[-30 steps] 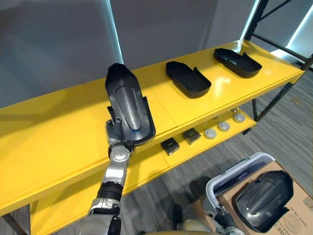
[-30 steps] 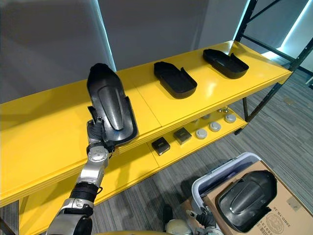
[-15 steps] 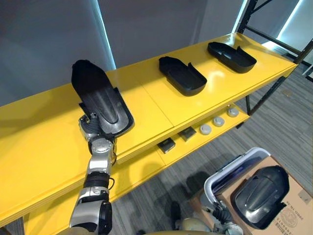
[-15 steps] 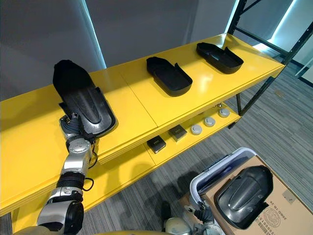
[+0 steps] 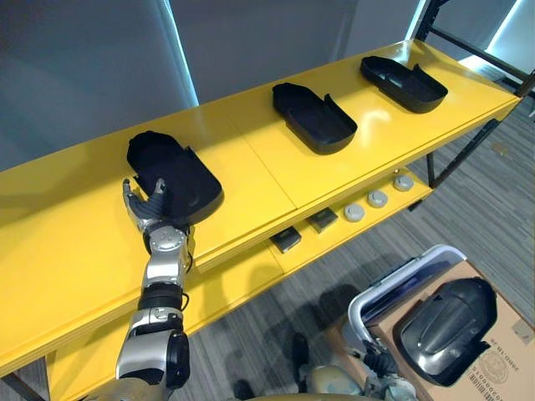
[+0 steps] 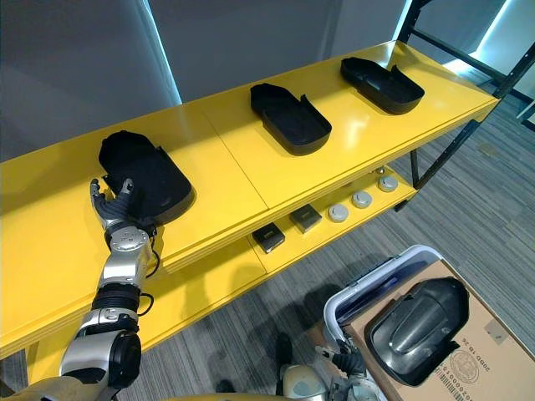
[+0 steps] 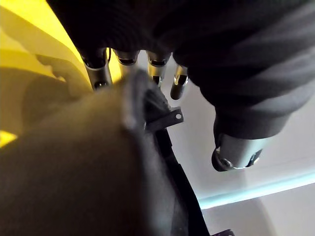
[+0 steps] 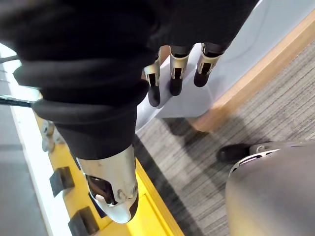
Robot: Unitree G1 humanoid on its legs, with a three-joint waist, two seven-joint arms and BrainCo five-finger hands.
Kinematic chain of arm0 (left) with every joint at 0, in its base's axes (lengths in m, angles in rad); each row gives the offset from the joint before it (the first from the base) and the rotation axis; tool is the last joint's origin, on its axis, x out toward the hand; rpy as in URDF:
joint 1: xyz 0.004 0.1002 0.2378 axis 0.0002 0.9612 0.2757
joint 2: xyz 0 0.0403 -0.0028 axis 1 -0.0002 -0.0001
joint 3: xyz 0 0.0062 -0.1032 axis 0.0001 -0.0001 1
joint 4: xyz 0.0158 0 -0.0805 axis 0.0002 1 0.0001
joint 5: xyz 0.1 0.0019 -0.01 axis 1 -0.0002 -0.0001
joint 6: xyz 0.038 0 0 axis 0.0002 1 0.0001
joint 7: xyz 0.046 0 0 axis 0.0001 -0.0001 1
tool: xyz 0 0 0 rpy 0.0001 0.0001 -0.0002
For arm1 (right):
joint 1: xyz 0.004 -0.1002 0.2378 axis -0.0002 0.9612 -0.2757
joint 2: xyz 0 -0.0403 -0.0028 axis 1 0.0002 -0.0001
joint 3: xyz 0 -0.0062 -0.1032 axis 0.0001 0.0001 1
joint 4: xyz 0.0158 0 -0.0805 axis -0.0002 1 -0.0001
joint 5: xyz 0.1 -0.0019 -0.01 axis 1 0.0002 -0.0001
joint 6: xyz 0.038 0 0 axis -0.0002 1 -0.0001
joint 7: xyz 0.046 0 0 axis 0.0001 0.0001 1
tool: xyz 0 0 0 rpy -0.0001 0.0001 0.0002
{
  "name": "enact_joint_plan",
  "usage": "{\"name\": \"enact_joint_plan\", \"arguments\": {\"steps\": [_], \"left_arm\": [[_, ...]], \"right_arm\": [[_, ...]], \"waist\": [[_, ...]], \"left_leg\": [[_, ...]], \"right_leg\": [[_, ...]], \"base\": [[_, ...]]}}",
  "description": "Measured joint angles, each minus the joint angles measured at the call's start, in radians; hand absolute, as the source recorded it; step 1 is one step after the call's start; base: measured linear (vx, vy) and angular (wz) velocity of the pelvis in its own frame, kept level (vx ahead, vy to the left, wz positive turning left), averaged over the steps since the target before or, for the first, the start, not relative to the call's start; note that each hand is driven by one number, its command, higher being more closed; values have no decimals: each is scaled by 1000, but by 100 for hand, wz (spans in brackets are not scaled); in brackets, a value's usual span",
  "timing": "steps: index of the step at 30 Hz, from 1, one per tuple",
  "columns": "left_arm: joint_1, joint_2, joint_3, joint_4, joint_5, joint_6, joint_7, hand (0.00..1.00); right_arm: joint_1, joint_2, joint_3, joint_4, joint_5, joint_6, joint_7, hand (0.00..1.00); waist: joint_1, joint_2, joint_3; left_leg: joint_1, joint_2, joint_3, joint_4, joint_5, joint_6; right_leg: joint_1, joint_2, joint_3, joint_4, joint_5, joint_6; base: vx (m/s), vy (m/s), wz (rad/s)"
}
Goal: Walk over and take plastic housings, then place them on the shelf
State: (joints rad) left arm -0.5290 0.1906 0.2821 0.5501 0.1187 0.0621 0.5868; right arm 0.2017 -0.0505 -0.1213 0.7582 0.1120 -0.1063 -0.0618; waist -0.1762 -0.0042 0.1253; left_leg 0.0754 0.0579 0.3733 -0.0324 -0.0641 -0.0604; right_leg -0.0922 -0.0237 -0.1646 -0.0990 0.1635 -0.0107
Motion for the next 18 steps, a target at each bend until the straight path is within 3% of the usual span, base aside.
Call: {"name": "enact_joint_plan", "arguments": {"steps": [4,6,8,9,13,18], "left_arm": [[27,-3,-43,-225,28,-2,0,0],[83,-26,-100,-407,99,-19,-10,0],[124,-56,-136,-487,135,-33,-21,0],[172,-92,-166,-545,174,-41,-31,100],[321,-144,-244,-647,263,-61,-71,100],[451,-138,-358,-662,326,-115,-147,100]], "right_arm": [[1,-4,-4,1,6,-2,1,0],[2,-12,-9,9,13,-2,4,0],[5,-17,-15,13,15,-2,7,0],[10,-16,-26,16,17,-4,10,0],[10,-19,-29,48,35,-11,22,0],[11,-24,-28,51,35,-19,23,0]], "waist": [[3,7,4],[8,17,10],[16,25,13],[27,28,13],[28,30,13],[29,38,14]], "left_leg": [[-2,-1,-9,0,0,0],[-10,-5,-21,4,0,0],[-11,-7,-24,4,0,1],[-11,-7,-27,5,0,1],[-11,-7,-43,5,-1,1],[-9,-6,-45,0,-1,1]], "right_leg": [[2,-2,-4,0,-1,1],[2,-9,-15,0,-1,1],[2,-11,-17,0,-1,1],[4,-12,-19,0,-1,1],[11,-13,-27,0,-4,5],[23,-13,-30,0,-11,14]], "base": [[-3,26,7],[-9,33,15],[-16,30,8],[-21,30,8],[-21,12,10],[-30,11,2]]}}
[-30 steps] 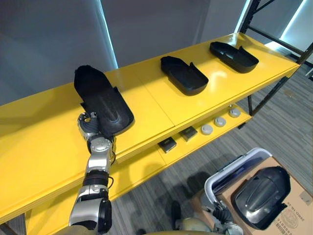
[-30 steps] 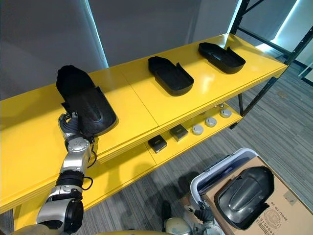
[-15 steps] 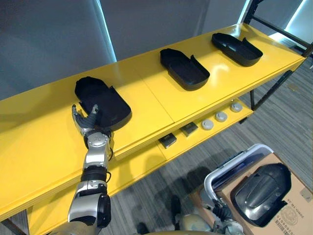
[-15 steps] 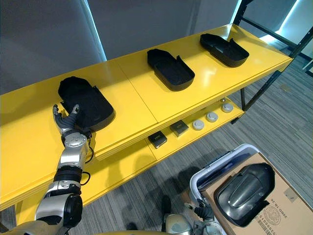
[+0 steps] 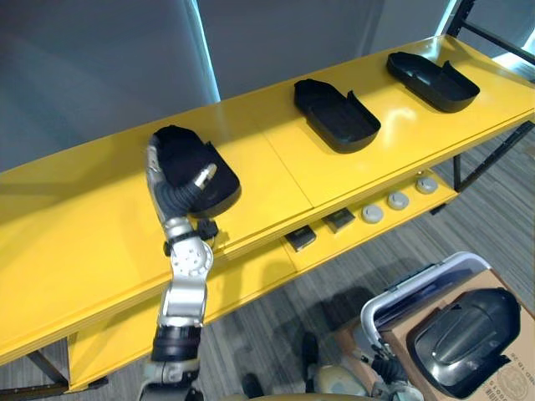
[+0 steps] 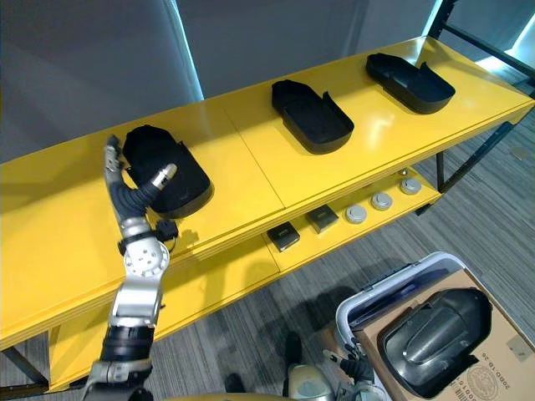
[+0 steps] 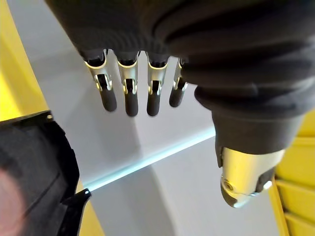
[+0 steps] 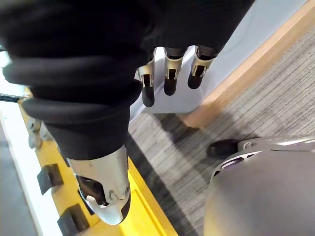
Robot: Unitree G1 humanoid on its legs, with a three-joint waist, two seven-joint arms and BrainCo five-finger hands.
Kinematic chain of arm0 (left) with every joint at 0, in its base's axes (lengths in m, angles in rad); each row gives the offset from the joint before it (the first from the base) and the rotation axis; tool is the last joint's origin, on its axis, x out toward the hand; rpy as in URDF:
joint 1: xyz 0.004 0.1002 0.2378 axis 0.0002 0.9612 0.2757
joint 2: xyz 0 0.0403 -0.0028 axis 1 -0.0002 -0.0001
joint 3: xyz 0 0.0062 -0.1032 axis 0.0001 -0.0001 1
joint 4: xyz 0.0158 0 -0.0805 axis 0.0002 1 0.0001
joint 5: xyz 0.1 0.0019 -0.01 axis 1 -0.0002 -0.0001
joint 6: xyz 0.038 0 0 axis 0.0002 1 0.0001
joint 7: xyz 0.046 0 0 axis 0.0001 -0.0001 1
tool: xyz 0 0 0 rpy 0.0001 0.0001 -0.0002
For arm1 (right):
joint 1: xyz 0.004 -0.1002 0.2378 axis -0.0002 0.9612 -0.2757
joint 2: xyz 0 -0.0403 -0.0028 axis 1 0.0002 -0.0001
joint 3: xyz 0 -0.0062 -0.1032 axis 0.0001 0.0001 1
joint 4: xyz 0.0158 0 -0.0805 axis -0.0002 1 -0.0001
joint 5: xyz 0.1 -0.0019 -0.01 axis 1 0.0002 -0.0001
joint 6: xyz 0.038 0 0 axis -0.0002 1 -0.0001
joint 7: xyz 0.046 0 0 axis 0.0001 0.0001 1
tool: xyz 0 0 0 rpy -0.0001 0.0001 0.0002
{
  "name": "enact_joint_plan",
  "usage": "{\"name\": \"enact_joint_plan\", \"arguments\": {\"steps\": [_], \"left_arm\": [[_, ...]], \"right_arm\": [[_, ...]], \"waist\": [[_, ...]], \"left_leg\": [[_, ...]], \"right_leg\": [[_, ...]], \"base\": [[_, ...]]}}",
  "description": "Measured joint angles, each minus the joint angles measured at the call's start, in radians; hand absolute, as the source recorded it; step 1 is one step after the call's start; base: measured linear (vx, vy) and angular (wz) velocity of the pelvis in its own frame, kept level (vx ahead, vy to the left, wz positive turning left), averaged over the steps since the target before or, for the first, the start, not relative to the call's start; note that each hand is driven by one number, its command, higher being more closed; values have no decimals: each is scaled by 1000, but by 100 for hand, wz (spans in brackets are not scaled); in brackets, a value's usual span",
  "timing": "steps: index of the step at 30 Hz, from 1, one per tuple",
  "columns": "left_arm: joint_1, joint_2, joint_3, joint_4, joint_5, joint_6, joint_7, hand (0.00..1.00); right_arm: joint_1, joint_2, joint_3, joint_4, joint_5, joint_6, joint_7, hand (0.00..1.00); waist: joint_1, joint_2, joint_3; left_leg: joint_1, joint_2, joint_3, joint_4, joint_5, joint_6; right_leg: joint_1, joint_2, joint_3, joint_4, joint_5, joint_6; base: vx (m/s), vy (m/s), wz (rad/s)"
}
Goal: Walk over and take plastic housings, then place them on the shelf
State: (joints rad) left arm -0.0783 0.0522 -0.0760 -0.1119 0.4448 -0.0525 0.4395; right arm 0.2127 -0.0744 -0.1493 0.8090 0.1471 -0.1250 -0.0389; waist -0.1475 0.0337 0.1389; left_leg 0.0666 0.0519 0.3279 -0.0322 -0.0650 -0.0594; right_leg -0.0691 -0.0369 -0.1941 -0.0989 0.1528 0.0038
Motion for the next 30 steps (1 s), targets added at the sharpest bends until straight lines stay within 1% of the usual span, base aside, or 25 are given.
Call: {"name": "enact_joint_plan", "arguments": {"steps": [3,6,12,14,17,19,24,30], "left_arm": [[26,0,-59,21,2,-13,-46,100],[25,1,-81,68,22,-17,-68,100],[14,15,-113,173,53,-15,-70,100],[5,18,-114,210,77,-3,-69,100],[-26,33,-110,257,80,16,-67,100],[-54,42,-101,288,100,38,-62,100],[-96,43,-60,332,119,67,-43,100],[-149,52,-20,392,160,89,-22,100]], "right_arm": [[-1,-1,3,0,-1,0,0,0],[-3,-1,4,0,-1,1,0,0],[-3,-1,6,0,-1,2,-3,0],[-4,-1,8,0,-1,3,-5,0],[-4,-1,9,0,-2,3,-5,0],[-5,-1,10,0,-2,3,-6,0],[-9,0,10,0,-2,4,-6,0],[-17,0,11,0,-3,5,-5,0]], "waist": [[0,0,0],[-1,0,0],[-2,-1,-1],[-3,-1,-1],[-3,-2,-2],[-4,-3,-1],[-6,-5,-1],[-12,-13,-1]], "left_leg": [[0,0,0,-1,0,0],[0,1,0,-2,0,0],[11,0,-1,-5,2,2],[11,0,-1,-5,2,2],[11,0,0,-5,4,5],[12,-1,2,-5,4,5],[10,-1,3,-5,4,5],[9,-1,6,-9,4,5]], "right_leg": [[-1,0,-1,0,-3,4],[-1,0,-2,0,-3,4],[-1,0,-8,0,-2,3],[-1,0,-9,0,-2,3],[-1,0,-9,0,-2,3],[-1,-1,-9,-1,-2,3],[-3,-1,-8,-2,-2,3],[-8,0,-5,-4,-2,3]], "base": [[0,0,0],[0,0,0],[15,8,0],[23,13,0],[0,0,0],[0,0,0],[0,0,0],[0,0,0]]}}
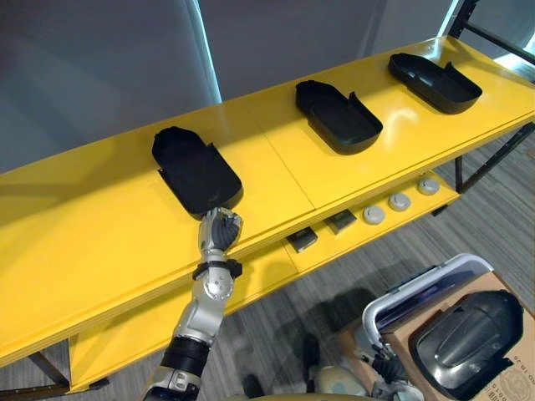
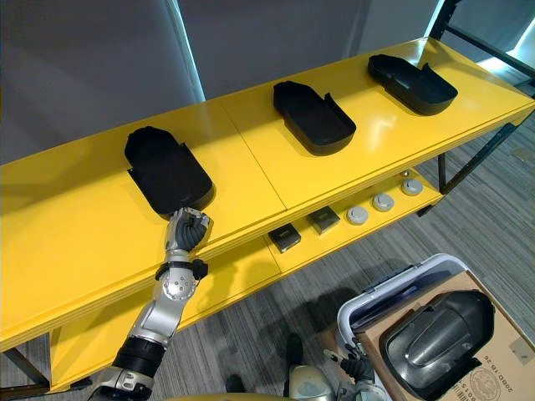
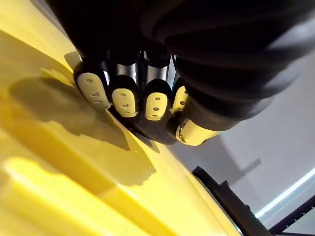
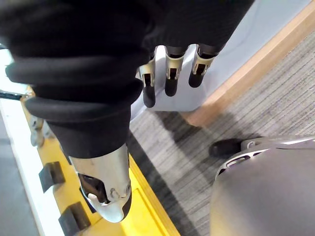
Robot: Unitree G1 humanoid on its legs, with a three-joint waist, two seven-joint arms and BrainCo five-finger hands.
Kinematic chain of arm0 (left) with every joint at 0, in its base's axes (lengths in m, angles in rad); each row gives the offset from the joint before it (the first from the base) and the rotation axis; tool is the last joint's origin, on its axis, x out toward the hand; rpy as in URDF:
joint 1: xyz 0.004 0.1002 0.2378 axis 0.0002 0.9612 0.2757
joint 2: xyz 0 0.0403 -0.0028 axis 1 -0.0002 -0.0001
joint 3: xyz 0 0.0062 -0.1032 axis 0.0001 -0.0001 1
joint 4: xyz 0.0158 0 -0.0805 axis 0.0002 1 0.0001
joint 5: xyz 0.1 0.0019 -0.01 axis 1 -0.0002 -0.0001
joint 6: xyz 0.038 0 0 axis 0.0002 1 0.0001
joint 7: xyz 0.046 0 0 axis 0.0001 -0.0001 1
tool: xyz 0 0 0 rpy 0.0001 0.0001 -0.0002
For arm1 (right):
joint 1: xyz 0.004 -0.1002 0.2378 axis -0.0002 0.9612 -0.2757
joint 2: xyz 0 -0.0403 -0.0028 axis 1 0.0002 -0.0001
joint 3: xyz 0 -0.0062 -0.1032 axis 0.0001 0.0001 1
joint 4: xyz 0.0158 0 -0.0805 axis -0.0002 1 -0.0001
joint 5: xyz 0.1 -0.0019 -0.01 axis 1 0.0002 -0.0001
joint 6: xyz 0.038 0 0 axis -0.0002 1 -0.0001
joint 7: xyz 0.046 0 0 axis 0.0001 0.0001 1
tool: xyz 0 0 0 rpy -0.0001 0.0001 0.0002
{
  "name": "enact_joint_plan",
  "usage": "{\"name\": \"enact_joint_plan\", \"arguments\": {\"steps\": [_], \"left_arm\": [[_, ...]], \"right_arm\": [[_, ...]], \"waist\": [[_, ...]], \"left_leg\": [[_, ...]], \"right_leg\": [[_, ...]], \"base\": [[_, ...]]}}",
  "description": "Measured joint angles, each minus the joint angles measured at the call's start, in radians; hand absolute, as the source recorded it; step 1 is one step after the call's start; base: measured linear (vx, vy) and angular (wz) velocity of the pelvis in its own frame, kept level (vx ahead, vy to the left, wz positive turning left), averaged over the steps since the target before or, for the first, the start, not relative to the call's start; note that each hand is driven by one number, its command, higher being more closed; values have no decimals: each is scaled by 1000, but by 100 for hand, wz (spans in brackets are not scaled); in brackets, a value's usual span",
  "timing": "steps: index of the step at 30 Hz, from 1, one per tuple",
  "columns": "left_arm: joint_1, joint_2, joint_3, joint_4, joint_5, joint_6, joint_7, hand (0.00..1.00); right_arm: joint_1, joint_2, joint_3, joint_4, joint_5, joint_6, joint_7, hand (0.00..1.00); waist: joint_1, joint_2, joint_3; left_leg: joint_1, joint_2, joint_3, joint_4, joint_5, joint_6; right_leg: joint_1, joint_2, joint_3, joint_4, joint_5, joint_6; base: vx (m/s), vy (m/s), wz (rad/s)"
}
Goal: Walk over and take plastic housings, then place them on the shelf
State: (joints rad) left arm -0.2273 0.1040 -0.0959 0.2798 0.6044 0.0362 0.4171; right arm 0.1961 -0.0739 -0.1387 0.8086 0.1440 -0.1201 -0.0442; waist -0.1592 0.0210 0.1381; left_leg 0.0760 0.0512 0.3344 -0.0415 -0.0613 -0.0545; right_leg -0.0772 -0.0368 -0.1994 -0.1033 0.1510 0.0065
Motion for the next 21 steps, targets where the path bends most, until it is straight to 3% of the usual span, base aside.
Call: {"name": "enact_joint_plan", "arguments": {"steps": [4,17,21], "left_arm": [[-21,4,34,16,1,7,4,100],[-80,20,67,64,-4,24,22,100],[-6,4,55,-78,-44,18,20,100]], "right_arm": [[-9,3,0,0,-2,0,0,0],[-13,7,0,-1,-20,2,1,0],[-14,7,-1,1,-19,10,0,0]], "waist": [[-17,-2,0],[-24,-7,-1],[-23,-7,-1]], "left_leg": [[1,0,10,-11,0,-1],[2,-1,25,-12,0,-1],[2,-1,21,-12,0,0]], "right_leg": [[-7,1,4,0,0,0],[-12,3,14,2,0,0],[-10,2,9,3,0,0]], "base": [[0,0,-2],[2,2,-2],[-3,0,1]]}}
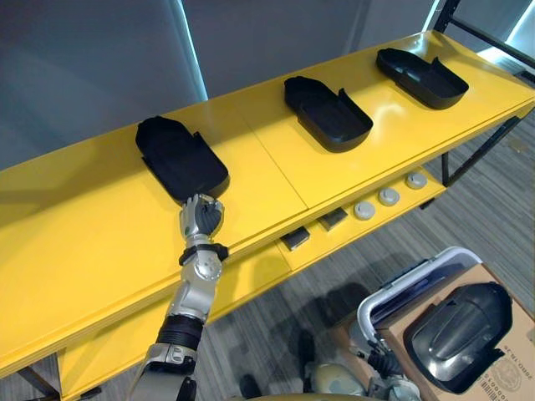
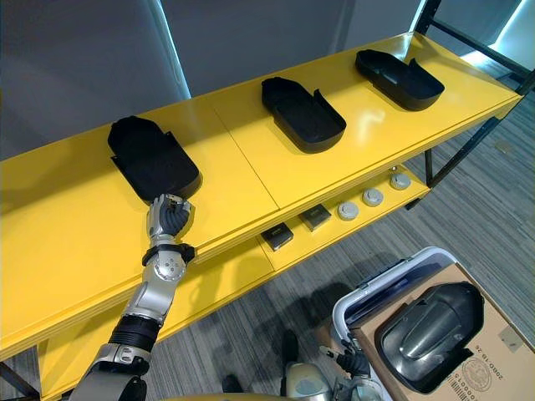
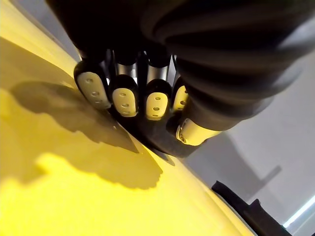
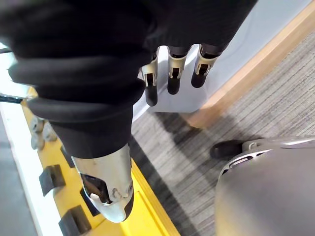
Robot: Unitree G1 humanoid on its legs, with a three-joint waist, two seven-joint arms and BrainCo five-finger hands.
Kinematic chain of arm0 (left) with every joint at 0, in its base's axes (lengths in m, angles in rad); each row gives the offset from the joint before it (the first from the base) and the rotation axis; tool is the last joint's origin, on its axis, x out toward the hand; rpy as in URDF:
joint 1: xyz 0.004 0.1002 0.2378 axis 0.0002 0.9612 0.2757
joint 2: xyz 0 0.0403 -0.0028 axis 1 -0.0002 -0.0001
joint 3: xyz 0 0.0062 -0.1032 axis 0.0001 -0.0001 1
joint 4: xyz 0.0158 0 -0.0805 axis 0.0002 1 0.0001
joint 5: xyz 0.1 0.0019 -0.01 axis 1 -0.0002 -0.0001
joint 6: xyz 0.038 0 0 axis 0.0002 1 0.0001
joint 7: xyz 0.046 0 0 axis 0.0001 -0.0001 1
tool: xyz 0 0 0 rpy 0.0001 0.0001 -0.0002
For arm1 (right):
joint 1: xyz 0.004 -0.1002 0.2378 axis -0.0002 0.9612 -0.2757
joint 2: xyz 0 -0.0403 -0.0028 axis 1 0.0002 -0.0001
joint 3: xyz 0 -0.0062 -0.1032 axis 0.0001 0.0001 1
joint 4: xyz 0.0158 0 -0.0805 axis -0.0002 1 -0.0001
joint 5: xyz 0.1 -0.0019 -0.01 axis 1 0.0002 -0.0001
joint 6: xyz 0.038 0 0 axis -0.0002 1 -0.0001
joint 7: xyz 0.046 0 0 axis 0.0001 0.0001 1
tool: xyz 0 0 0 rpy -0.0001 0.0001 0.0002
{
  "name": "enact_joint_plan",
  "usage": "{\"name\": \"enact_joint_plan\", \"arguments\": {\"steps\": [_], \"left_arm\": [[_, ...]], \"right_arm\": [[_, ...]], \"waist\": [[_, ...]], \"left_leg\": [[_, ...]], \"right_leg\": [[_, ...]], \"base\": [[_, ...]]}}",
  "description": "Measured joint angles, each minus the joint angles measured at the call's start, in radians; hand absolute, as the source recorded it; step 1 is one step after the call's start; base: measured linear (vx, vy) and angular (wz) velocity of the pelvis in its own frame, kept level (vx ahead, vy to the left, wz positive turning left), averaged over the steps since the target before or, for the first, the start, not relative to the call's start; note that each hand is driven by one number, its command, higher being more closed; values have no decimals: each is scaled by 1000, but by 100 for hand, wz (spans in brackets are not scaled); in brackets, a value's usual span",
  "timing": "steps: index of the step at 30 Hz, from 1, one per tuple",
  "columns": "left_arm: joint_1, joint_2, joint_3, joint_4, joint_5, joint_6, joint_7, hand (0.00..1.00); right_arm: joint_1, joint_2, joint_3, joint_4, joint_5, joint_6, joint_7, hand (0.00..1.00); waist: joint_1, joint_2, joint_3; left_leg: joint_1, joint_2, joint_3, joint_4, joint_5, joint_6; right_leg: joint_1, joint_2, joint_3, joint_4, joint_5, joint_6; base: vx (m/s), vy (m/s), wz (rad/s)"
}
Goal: Walk over and take plastic housings, then place them on the shelf
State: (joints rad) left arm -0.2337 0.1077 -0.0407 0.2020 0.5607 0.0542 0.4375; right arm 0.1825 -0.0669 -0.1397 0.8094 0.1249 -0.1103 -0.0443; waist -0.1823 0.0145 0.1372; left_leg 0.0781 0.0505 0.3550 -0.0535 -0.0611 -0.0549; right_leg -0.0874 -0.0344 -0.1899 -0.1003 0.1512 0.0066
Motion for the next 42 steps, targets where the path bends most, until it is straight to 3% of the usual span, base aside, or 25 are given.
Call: {"name": "enact_joint_plan", "arguments": {"steps": [5,8,10,12,16,19,21,24,25,29,31,37,42], "left_arm": [[85,-14,4,-249,-65,-66,3,100],[118,-14,44,-420,-121,-127,17,100],[162,-15,138,-540,-165,-191,49,100],[194,-18,216,-559,-214,-218,75,100],[279,-52,448,-484,-400,-240,145,100],[354,-56,517,-346,-487,-227,151,100],[418,-57,545,-208,-525,-209,142,100],[467,-60,563,27,-580,-141,70,100],[481,-66,563,113,-588,-122,48,0],[500,-102,539,354,-589,-90,-30,0],[500,-112,442,483,-588,-78,-89,0],[472,-121,281,568,-508,-80,-176,0],[438,-93,217,588,-492,-81,-177,0]], "right_arm": [[0,0,-9,26,0,2,-6,0],[6,-4,-11,41,0,2,-17,0],[10,-10,-11,46,0,2,-18,0],[13,-17,-11,50,0,2,-18,0],[10,-24,-40,69,-1,3,-20,0],[10,-25,-49,68,-2,7,-20,0],[6,-21,-47,66,-13,11,-19,0],[2,-8,-38,-2,-20,23,-18,0],[0,-1,-36,-21,-21,24,-17,0],[0,6,-16,-40,-23,31,-18,0],[-2,8,-13,-36,-23,34,-19,0],[-24,5,-11,39,-23,42,-21,0],[-31,4,-12,40,-23,42,-28,0]], "waist": [[9,-1,-1],[35,-1,-2],[37,-1,-2],[40,0,-3],[76,4,-7],[90,1,-14],[105,-3,-37],[136,-9,-64],[141,-11,-73],[142,-14,-76],[141,-14,-76],[137,-11,-74],[130,-8,-72]], "left_leg": [[4,-1,-38,7,0,1],[-8,-2,-58,19,-1,2],[-15,-2,-91,19,-1,5],[-10,-2,-110,21,1,5],[-12,-1,-148,15,13,5],[-3,1,-178,6,24,5],[5,1,-188,-9,33,4],[6,1,-183,-9,33,3],[7,1,-183,-8,31,2],[23,2,-176,-9,27,0],[22,3,-171,-11,26,2],[24,9,-157,-16,26,-1],[26,13,-152,-16,27,-3]], "right_leg": [[23,-6,-27,0,-1,1],[33,-11,-37,0,-2,1],[45,-16,-65,0,-8,3],[59,-17,-84,0,-14,3],[73,-18,-115,1,-21,4],[92,-18,-149,1,-28,1],[98,-17,-161,1,-31,0],[103,-20,-165,1,-33,0],[105,-21,-166,1,-34,1],[121,-21,-166,1,-47,9],[117,-20,-163,0,-48,10],[105,-10,-142,0,-52,6],[101,-4,-136,0,-54,3]], "base": [[-10,8,20],[-46,15,20],[-41,6,35],[-20,1,33],[-15,-1,26],[16,2,37],[29,12,18],[1,24,6],[0,0,0],[-4,7,0],[-12,3,-4],[8,-2,-11],[39,4,-6]]}}
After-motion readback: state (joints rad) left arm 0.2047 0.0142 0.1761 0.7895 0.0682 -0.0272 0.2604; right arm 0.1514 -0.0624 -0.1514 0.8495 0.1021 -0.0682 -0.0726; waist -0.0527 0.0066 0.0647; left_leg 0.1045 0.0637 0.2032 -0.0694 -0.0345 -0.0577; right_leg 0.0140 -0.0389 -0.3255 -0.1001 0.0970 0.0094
